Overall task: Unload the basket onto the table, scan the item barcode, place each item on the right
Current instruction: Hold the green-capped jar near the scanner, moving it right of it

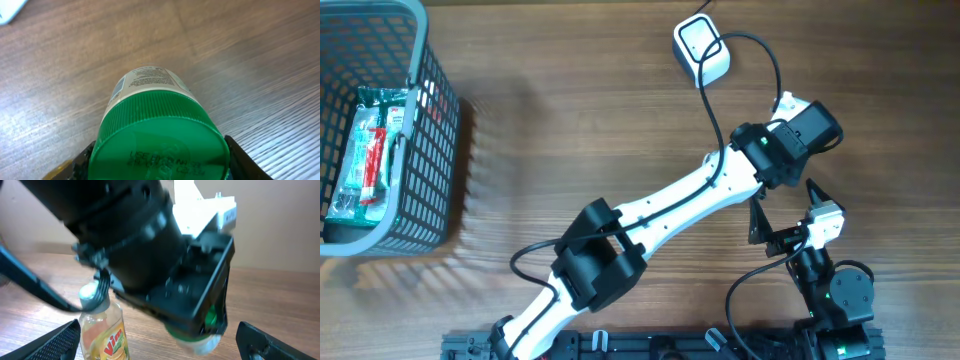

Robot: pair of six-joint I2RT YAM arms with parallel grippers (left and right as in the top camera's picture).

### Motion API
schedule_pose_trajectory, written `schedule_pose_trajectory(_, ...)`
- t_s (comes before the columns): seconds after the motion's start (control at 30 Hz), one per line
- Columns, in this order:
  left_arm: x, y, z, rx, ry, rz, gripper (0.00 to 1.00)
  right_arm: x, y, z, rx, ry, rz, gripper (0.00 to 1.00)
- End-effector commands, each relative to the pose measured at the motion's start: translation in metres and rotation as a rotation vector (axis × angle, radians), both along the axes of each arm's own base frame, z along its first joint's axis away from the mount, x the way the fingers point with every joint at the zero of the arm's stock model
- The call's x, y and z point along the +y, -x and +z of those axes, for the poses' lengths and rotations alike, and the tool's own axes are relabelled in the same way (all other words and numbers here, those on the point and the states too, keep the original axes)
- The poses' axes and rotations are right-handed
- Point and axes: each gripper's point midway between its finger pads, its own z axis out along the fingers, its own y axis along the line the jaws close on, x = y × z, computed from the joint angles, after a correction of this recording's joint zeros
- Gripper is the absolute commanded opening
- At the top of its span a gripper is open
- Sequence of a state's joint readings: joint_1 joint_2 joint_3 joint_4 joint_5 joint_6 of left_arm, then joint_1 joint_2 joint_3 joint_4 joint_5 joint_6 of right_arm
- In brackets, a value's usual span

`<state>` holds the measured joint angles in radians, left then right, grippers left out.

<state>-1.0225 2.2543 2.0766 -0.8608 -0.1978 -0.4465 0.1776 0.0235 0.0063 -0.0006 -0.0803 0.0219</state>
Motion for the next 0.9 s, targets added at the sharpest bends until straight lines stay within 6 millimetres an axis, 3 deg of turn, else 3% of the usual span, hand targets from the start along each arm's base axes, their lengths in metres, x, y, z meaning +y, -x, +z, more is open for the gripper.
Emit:
schedule_pose_trajectory(0.0,-0.003,0.007,-0.011,0.002,-0.033,-0.004,0.22,-0.003,-0.001,-0.001,0.006,-0.005,-0.018,1.0)
schedule_pose_trajectory(0.87,0.011,0.013,-0.033,0.035,-0.122,0.002,0.22,-0.003,-0.001,-0.001,0.006,-0.005,-0.018,1.0)
